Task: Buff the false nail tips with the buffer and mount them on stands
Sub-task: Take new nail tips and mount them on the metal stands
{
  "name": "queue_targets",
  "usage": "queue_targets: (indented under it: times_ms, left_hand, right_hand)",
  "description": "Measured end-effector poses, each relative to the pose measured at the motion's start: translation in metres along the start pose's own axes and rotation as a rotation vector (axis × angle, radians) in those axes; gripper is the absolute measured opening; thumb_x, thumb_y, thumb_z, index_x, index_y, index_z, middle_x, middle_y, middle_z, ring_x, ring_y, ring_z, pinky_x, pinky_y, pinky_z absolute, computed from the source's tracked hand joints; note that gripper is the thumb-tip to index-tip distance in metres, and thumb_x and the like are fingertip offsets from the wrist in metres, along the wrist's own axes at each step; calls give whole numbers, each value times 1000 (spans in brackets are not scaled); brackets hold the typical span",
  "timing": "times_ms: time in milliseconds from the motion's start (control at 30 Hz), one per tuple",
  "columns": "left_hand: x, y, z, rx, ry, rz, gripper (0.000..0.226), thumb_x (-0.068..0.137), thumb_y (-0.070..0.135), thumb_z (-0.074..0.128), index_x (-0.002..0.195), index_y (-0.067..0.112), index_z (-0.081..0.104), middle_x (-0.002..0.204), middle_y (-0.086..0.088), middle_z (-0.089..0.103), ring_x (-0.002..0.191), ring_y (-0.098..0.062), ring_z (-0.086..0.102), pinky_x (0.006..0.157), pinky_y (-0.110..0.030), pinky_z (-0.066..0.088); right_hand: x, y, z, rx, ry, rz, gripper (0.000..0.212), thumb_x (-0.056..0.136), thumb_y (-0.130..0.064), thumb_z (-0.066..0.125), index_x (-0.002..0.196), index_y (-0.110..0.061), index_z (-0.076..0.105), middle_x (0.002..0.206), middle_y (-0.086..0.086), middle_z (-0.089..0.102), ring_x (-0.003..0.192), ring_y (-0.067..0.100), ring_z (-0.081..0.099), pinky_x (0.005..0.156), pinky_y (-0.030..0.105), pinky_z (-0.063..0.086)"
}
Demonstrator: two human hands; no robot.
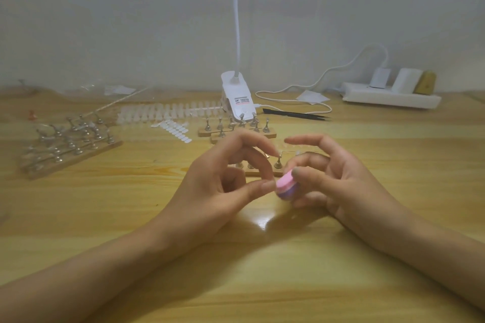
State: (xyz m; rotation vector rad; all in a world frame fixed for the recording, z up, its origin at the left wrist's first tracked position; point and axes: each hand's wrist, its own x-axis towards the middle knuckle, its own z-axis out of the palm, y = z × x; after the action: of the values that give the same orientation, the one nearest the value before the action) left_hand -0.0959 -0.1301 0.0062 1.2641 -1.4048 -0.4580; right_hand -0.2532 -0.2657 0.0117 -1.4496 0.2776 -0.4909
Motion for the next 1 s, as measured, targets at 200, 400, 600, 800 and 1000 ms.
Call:
queue_targets:
  times_ms: [200, 400, 600, 800, 1000]
  left_hand:
    - [0, 0, -1, -30, 29, 10, 29, 84, 28, 71, 110, 27, 58, 86, 0, 66, 48, -18, 33, 47, -32, 31]
    - [0, -1, 0, 17, -17, 33, 27, 87, 21, 72, 108, 31, 58, 87, 3, 67, 47, -13, 33, 46, -32, 32]
    - [-1, -1, 0, -16, 0, 33, 28, 85, 21, 73, 107, 29, 58, 87, 1, 68, 47, -15, 34, 46, -31, 32]
    - [0, 0, -1, -21, 2, 28, 27, 85, 22, 73, 106, 30, 59, 87, 1, 69, 48, -12, 35, 46, -32, 32]
    - [-1, -1, 0, -3, -12, 21, 26, 85, 23, 73, 106, 28, 59, 87, 3, 69, 49, -11, 36, 47, -31, 33]
  right_hand:
    - [0, 0, -2, -69, -76, 16, 47, 80, -14, 77, 121, -29, 60, 90, 7, 67, 80, 33, 74, 62, 33, 59]
    - [0, 1, -1, -31, -48, -23, 56, 75, -19, 81, 126, -29, 58, 91, 9, 68, 77, 33, 74, 62, 30, 58]
    - [-1, 0, 1, -82, -171, 6, 54, 79, -14, 81, 122, -38, 60, 94, 8, 69, 82, 35, 74, 65, 32, 60]
    - [-1, -1, 0, -111, -156, 10, 56, 79, -15, 81, 125, -36, 59, 94, 8, 69, 83, 37, 74, 66, 34, 60]
    - [1, 1, -3, -37, -40, -3, 59, 75, -16, 80, 127, -32, 58, 92, 10, 68, 78, 34, 73, 63, 35, 59]
